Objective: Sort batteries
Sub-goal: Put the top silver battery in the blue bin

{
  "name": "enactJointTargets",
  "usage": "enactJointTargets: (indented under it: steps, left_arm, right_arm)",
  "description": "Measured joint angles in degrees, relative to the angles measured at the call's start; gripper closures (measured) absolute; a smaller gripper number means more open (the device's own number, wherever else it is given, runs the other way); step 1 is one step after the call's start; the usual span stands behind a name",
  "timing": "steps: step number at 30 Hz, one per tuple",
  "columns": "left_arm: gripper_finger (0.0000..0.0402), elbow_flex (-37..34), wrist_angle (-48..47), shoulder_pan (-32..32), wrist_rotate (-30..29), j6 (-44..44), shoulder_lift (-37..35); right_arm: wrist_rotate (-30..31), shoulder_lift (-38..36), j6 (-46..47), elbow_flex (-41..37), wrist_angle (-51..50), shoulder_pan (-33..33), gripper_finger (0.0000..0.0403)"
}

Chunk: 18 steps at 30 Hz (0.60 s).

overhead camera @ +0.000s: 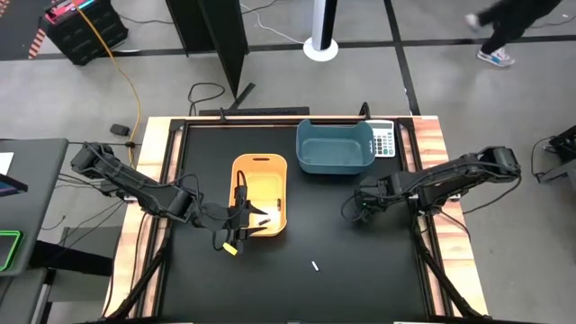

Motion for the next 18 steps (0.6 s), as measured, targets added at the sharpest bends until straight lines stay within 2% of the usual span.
enactJointTargets:
  steps: [7,18]
  left_arm:
    - [0.0229,0.0,0.0,0.0,0.0,0.01,0.0]
    - [0.0229,0.0,0.0,0.0,-0.01,0.0,0.0]
  right_arm:
    - [0.57,0.0,0.03,0.0,0.29,0.74,0.0376]
    - [1.35,0.02,0.41,0.0,0.53,0.74,0.0387]
